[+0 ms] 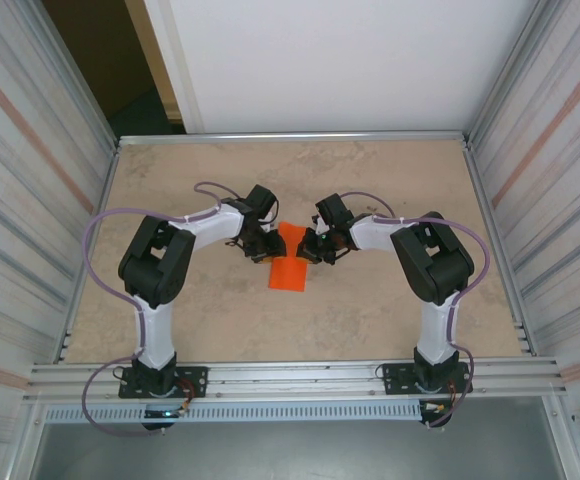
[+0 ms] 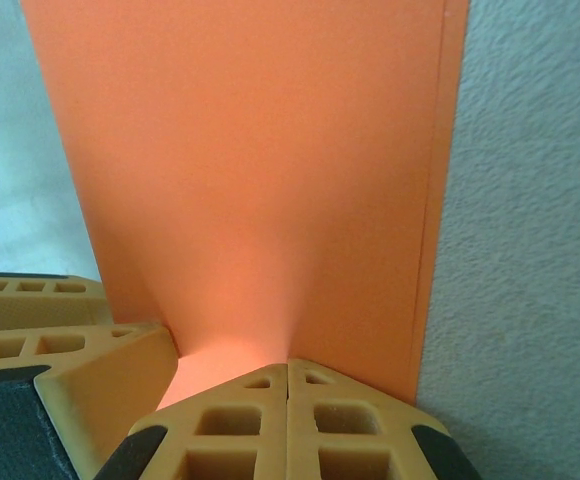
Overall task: Fold a paper plane with a square sheet of paper (pick it up from the middle)
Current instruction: Hold the square sheet of paper at the center of the table, then first fold the square sheet of paper in half at the center of the table.
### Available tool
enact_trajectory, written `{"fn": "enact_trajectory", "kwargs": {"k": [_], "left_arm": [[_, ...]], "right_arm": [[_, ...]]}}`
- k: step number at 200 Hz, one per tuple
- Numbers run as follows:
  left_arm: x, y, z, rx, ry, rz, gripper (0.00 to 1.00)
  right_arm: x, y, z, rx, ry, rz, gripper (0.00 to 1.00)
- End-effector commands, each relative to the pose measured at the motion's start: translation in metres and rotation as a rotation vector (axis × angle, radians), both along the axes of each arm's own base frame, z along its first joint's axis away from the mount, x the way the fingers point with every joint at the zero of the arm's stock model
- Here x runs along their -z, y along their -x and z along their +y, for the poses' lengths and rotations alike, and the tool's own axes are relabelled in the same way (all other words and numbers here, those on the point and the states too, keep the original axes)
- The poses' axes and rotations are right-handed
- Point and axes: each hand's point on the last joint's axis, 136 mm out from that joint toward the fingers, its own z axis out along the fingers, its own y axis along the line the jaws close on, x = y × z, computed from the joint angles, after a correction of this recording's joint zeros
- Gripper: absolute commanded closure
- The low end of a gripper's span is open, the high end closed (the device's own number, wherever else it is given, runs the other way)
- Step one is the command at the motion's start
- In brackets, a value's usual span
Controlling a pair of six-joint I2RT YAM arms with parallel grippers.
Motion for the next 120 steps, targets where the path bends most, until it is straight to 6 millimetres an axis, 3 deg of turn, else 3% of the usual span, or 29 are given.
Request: {"fn": "enact_trajectory", "kwargs": {"k": [1,27,47,63,84,100,120], "left_arm": [[0.059,0.036,0.031,0.02,-0.175,0.135,0.62],[-0.003,0.003,0.019,0.023,-0.081,-0.012,0.56],[-0.052,-0.022,0.023,-0.018,-0.002,-0.124,0.51],[-0.079,-0.035,0.028,-0.053,0.076,-0.18,0.5],[-0.1,-0.04,0.022,-0.049,0.198,-0.21,0.51],[-0.112,-0.037,0.004,0.008,0.3,-0.215,0.55],[-0.112,-0.03,-0.018,0.051,0.385,-0.188,0.63]], "right_arm": [[0.038,0.019,-0.023,-0.022,0.109,0.097,1.0],[0.055,0.029,-0.038,-0.036,0.144,0.148,1.0],[0.06,0.03,-0.046,-0.054,0.17,0.151,1.0],[0.065,0.033,-0.051,-0.068,0.19,0.162,1.0],[0.07,0.035,-0.056,-0.082,0.206,0.171,1.0],[0.074,0.039,-0.059,-0.092,0.217,0.182,1.0],[0.077,0.041,-0.061,-0.102,0.221,0.192,1.0]]}}
